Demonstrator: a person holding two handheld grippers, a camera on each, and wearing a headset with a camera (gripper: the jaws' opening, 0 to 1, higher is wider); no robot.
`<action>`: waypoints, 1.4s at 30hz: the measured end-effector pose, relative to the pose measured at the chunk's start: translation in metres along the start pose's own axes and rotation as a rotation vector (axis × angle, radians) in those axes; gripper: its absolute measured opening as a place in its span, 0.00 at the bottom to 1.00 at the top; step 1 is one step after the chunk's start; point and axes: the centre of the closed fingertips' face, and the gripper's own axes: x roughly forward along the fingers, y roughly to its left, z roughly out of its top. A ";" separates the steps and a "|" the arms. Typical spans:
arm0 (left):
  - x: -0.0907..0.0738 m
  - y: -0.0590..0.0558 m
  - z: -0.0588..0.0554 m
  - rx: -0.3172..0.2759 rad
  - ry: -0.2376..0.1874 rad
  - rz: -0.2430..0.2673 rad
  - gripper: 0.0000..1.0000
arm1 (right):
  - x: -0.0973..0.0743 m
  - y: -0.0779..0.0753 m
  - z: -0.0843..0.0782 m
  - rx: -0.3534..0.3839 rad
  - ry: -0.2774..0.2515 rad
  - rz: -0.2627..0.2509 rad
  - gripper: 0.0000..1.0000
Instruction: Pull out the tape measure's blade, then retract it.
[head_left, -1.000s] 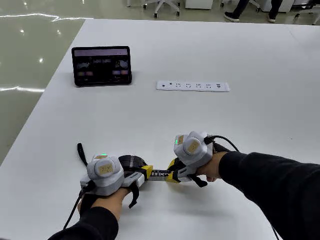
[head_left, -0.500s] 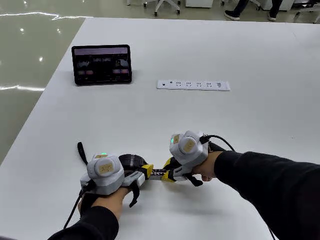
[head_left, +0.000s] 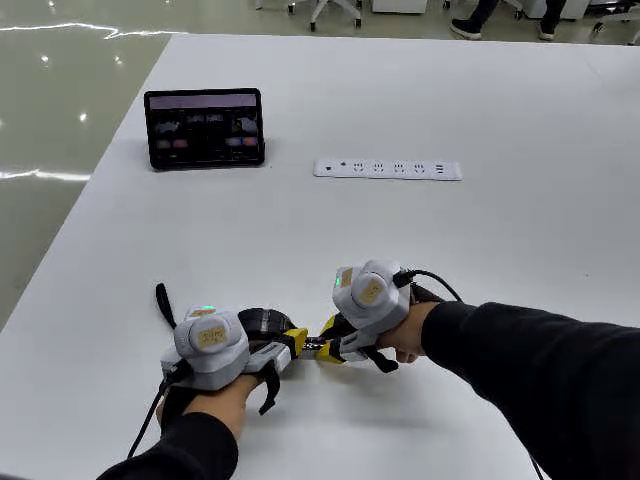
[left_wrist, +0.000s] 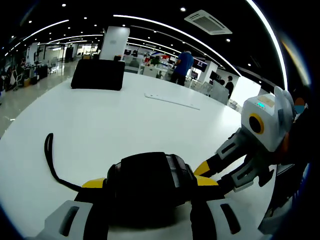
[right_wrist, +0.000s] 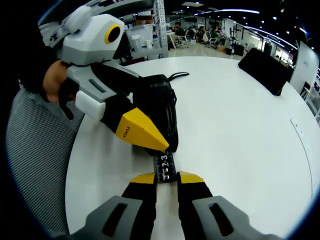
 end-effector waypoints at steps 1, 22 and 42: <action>0.000 0.000 0.000 0.000 0.000 0.000 0.62 | 0.000 0.000 0.000 -0.004 -0.001 0.000 0.11; 0.000 0.000 0.000 -0.003 0.007 -0.004 0.62 | 0.010 0.002 0.013 0.010 -0.038 0.007 0.11; 0.000 0.000 -0.001 -0.008 0.006 -0.006 0.62 | 0.016 0.003 0.018 -0.011 -0.043 0.020 0.11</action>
